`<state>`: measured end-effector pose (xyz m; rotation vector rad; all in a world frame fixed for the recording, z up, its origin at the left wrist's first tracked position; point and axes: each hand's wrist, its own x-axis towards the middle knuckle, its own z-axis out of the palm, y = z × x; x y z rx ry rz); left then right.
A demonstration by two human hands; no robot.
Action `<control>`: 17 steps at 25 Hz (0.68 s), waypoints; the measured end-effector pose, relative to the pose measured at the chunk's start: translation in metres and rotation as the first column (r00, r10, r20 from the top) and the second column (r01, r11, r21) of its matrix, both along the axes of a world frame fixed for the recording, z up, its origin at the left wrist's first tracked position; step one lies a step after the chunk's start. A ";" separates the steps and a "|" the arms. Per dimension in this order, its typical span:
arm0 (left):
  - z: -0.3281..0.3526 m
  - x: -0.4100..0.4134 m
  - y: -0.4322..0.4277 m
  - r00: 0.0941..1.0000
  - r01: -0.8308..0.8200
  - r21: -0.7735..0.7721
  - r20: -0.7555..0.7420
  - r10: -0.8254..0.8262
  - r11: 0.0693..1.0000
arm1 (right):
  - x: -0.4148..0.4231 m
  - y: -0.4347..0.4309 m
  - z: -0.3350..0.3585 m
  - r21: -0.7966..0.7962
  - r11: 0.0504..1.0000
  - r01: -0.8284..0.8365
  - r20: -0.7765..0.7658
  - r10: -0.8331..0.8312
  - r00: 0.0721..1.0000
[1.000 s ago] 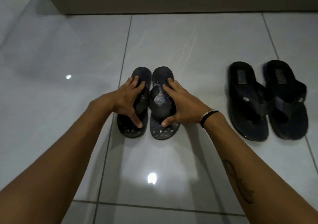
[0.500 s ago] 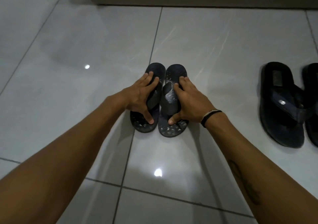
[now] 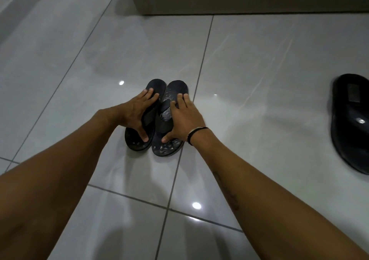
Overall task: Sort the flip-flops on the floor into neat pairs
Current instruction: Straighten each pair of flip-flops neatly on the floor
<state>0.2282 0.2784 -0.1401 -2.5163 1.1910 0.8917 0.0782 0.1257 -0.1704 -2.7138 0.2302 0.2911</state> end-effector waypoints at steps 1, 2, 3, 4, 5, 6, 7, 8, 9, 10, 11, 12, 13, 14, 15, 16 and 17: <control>0.000 0.003 0.002 1.000 0.001 0.009 0.002 -0.001 1.000 | 0.002 0.004 -0.001 0.006 1.000 0.000 0.005 0.000 1.000; 0.001 0.005 0.003 1.000 0.008 0.023 0.006 -0.008 1.000 | 0.003 0.007 -0.002 0.014 1.000 0.005 0.011 -0.005 1.000; 0.001 0.005 0.004 1.000 0.016 0.038 0.017 -0.016 0.999 | 0.004 0.011 -0.003 0.019 1.000 0.017 0.020 -0.018 1.000; 0.001 0.006 0.005 0.999 0.028 0.053 0.032 -0.030 0.998 | 0.004 0.014 -0.004 0.023 0.999 0.032 0.027 -0.032 0.999; 0.002 0.007 0.004 0.998 0.042 0.063 0.041 -0.045 0.997 | 0.004 0.015 -0.005 0.026 0.999 0.040 0.027 -0.041 0.999; 0.003 0.008 0.004 0.997 0.054 0.067 0.051 -0.058 0.996 | 0.005 0.016 -0.006 0.030 0.999 0.039 0.025 -0.040 0.999; 0.004 0.009 0.005 0.995 0.064 0.073 0.072 -0.069 0.995 | 0.005 0.016 -0.007 0.032 0.999 0.038 0.025 -0.039 0.999; 0.003 0.008 0.005 0.992 0.075 0.085 0.099 -0.083 0.994 | 0.005 0.016 -0.007 0.032 0.999 0.039 0.024 -0.039 0.999; 0.003 0.007 0.005 0.988 0.085 0.098 0.124 -0.097 0.991 | 0.005 0.016 -0.006 0.036 0.999 0.034 0.023 -0.034 0.999; 0.003 0.007 0.004 0.985 0.094 0.110 0.136 -0.108 0.990 | 0.005 0.015 -0.005 0.053 0.998 0.027 0.025 -0.028 0.999; 0.004 0.007 0.003 0.984 0.097 0.115 0.140 -0.112 0.989 | 0.003 0.013 -0.002 0.088 0.996 0.022 0.036 -0.025 0.999; 0.007 0.005 0.003 0.984 0.087 0.114 0.144 -0.103 0.990 | 0.000 0.011 0.002 0.137 0.990 0.017 0.067 -0.026 0.997; 0.013 0.005 0.002 0.985 0.066 0.112 0.152 -0.083 0.991 | -0.006 0.008 0.007 0.192 0.981 0.011 0.126 -0.036 0.991; 0.022 0.005 -0.001 0.985 0.042 0.106 0.162 -0.059 0.993 | -0.013 0.002 0.012 0.246 0.969 0.010 0.205 -0.063 0.977; 0.035 0.008 -0.006 0.984 0.019 0.087 0.175 -0.034 0.996 | -0.021 -0.007 0.016 0.296 0.955 0.018 0.287 -0.107 0.952; 0.049 0.010 -0.015 0.982 0.008 0.043 0.190 -0.016 0.999 | -0.033 -0.019 0.020 0.334 0.942 0.045 0.354 -0.170 0.920; 0.060 0.009 -0.029 0.979 0.015 -0.037 0.204 -0.007 0.999 | -0.046 -0.035 0.022 0.351 0.932 0.092 0.397 -0.237 0.886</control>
